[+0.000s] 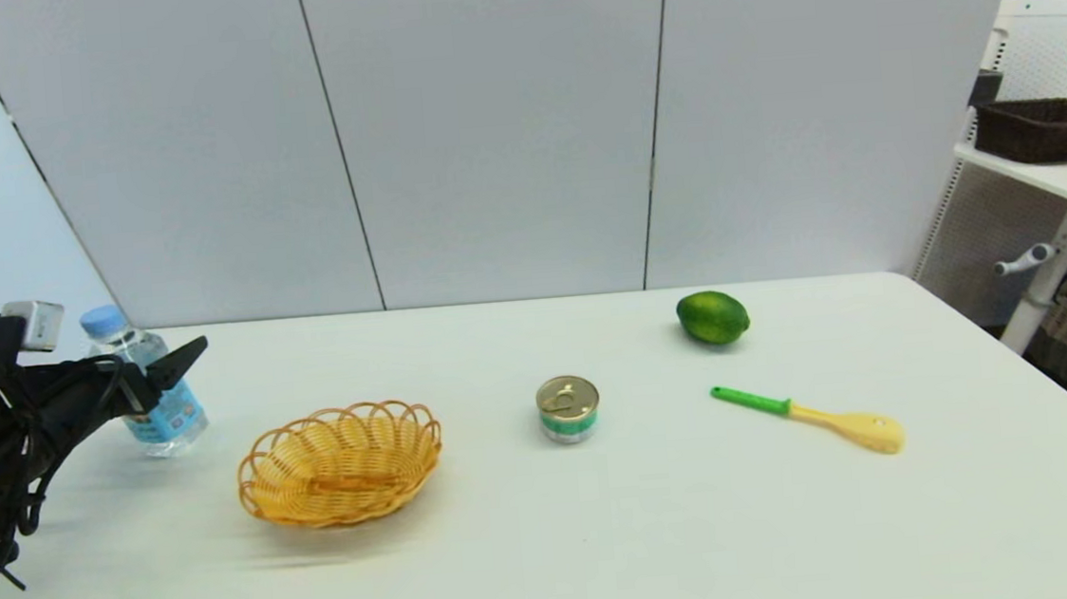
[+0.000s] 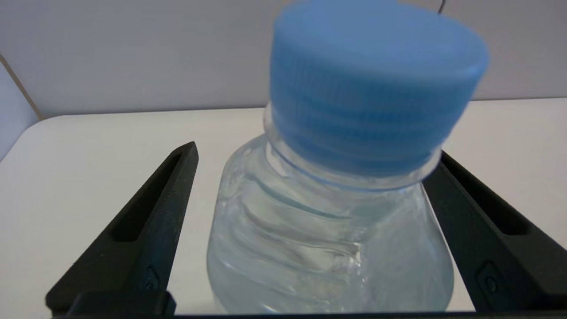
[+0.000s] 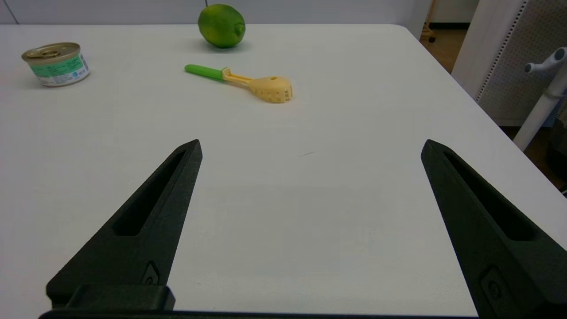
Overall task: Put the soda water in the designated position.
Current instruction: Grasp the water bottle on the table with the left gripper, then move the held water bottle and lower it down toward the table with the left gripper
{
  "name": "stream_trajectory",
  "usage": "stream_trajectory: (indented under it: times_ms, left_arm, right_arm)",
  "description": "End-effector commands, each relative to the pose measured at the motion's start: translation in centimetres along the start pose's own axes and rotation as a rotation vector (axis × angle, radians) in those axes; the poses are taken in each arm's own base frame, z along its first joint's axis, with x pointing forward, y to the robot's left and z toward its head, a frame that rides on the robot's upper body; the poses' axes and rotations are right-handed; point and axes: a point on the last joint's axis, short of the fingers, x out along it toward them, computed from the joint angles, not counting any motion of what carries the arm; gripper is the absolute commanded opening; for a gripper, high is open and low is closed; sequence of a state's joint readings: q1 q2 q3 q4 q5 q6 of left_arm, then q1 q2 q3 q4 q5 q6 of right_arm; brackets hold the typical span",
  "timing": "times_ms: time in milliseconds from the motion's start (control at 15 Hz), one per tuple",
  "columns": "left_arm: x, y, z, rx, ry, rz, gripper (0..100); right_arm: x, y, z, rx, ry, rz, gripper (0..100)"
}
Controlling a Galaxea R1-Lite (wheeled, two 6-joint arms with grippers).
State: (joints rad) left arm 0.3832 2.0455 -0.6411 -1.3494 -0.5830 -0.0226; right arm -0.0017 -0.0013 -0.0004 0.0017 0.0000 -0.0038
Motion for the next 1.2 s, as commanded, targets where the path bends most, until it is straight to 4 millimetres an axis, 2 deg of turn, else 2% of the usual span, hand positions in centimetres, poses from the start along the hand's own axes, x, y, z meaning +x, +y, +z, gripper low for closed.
stream_trajectory:
  times_ms: [67, 467, 600, 733, 933, 1200]
  left_arm:
    - [0.0, 0.1, 0.2, 0.007, -0.011, -0.001, 0]
    - [0.0, 0.2, -0.1, 0.001, 0.0, 0.002, 0]
    - [-0.1, 0.2, 0.3, 0.008, -0.012, 0.003, 0]
    - [-0.6, -0.2, 1.8, 0.028, -0.047, 0.001, 0]
    - [-2.6, -1.7, 6.3, -0.006, -0.164, -0.024, 0]
    - [-6.4, -4.8, 11.4, -0.069, -0.21, -0.263, 0]
  right_arm:
    - [0.0, 0.0, 0.0, -0.001, 0.002, 0.0, 100]
    - [0.0, 0.0, 0.0, -0.001, 0.0, 0.0, 100]
    - [0.0, 0.0, 0.0, -0.001, -0.003, 0.0, 100]
    - [0.0, 0.0, 0.0, 0.001, 0.0, 0.0, 100]
    - [0.0, 0.0, 0.0, -0.001, 0.0, 0.0, 100]
    - [0.0, 0.0, 0.0, -0.001, -0.002, 0.0, 100]
